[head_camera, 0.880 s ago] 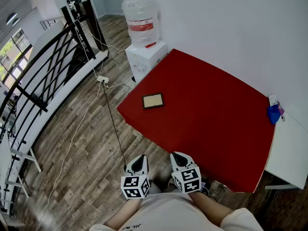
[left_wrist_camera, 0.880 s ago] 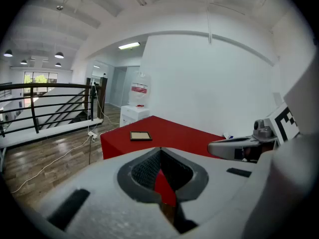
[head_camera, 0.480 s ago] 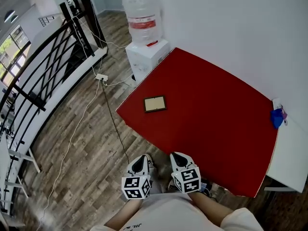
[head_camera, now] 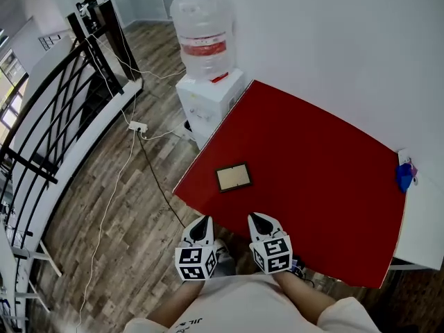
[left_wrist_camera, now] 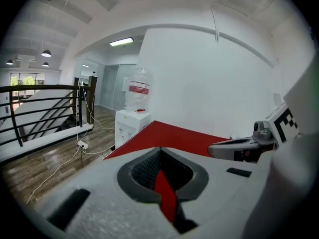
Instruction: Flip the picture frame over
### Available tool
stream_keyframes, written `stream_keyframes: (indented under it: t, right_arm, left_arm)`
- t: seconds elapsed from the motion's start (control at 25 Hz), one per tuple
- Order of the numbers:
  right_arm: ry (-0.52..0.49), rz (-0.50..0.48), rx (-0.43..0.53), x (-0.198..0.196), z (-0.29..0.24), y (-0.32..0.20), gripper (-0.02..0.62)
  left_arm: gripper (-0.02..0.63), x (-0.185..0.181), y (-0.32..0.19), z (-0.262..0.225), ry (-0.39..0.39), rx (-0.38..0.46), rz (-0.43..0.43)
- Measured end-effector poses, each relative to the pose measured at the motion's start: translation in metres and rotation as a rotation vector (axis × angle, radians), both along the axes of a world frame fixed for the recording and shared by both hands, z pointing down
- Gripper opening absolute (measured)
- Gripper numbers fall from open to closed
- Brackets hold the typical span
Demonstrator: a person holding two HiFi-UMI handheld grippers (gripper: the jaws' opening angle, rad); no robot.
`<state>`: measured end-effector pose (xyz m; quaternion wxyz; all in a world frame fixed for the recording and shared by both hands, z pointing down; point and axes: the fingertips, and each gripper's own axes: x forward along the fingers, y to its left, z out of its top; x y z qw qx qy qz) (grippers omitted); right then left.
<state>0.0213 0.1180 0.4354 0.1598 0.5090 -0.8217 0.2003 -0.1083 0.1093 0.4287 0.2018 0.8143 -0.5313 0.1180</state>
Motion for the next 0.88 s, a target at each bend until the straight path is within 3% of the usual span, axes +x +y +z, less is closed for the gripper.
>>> stream_keyframes:
  t: [0.48, 0.88]
  right_arm:
    - [0.016, 0.086, -0.017, -0.006, -0.009, -0.064, 0.005]
    - [0.055, 0.029, -0.024, -0.003, -0.002, -0.100, 0.005]
  left_arm:
    - [0.006, -0.014, -0.063, 0.001, 0.019, -0.042, 0.050]
    - [0.006, -0.014, -0.094, 0.009, 0.027, -0.061, -0.032]
